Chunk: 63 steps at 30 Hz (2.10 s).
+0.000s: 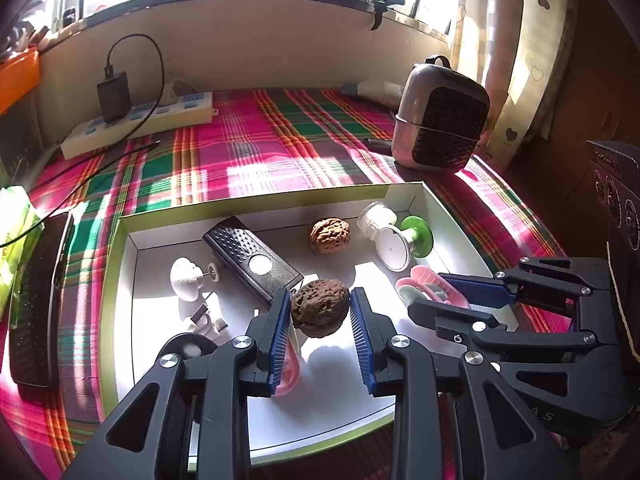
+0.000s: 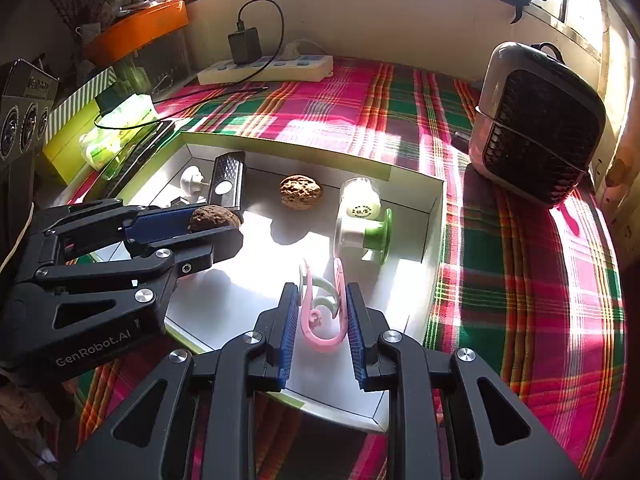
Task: Organize objects
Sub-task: 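Lower the walnut into the box with left tool while right tool lowers the pink loop, then open left tool to release the walnut while right tool releases the pink loop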
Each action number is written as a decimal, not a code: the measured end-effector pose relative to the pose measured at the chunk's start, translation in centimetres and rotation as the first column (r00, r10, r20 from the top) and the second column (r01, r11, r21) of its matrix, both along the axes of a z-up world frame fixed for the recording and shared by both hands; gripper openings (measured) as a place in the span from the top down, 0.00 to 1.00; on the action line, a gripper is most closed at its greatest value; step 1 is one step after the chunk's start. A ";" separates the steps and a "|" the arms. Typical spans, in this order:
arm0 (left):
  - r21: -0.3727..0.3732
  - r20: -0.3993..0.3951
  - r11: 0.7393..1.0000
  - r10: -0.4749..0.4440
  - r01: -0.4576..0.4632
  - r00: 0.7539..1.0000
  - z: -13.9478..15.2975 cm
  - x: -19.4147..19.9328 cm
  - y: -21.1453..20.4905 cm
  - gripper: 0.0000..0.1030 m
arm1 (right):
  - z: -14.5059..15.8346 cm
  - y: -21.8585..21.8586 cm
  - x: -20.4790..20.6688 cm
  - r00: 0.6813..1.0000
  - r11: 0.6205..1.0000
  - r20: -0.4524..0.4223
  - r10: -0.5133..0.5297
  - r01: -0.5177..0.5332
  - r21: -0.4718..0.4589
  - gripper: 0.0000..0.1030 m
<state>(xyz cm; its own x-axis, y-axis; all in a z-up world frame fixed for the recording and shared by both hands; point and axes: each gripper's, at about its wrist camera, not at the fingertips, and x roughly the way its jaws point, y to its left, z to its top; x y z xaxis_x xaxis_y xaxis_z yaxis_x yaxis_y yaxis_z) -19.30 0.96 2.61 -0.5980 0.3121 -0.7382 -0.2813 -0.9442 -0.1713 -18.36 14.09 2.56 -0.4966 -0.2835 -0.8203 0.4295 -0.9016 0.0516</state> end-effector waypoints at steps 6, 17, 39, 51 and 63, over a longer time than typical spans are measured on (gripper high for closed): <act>-0.014 -0.008 1.000 -0.011 0.011 1.000 0.0 -0.2 0.5 0.73 | -0.3 0.0 -0.3 1.000 1.000 -0.003 -0.004 0.004 0.014 0.76; -0.028 -0.003 0.999 -0.020 0.020 1.000 -0.3 -0.3 0.9 0.73 | -0.5 0.0 -0.4 1.000 1.000 -0.004 -0.006 0.006 0.011 0.76; -0.055 -0.002 0.998 0.026 -0.026 1.000 0.0 0.5 0.4 0.73 | -0.5 -0.3 0.4 1.000 1.000 -0.014 -0.017 0.017 0.004 0.65; -0.073 -0.041 0.993 0.092 -0.095 0.995 1.2 3.5 -0.6 0.72 | 0.5 -0.1 2.2 0.997 0.997 -0.039 -0.064 0.063 -0.040 0.60; -0.112 -0.097 0.978 0.163 -0.174 0.982 2.3 7.5 -1.4 0.72 | 1.8 0.0 5.6 0.992 0.994 -0.088 -0.088 0.083 -0.067 0.60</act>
<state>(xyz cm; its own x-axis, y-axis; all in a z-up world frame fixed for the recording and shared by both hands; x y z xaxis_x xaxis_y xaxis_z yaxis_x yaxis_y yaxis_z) -11.76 -0.44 4.88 -0.6982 0.1138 -0.7068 -0.1251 -0.9915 -0.0361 -12.81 14.06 4.39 -0.5929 -0.2868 -0.7525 0.3565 -0.9314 0.0741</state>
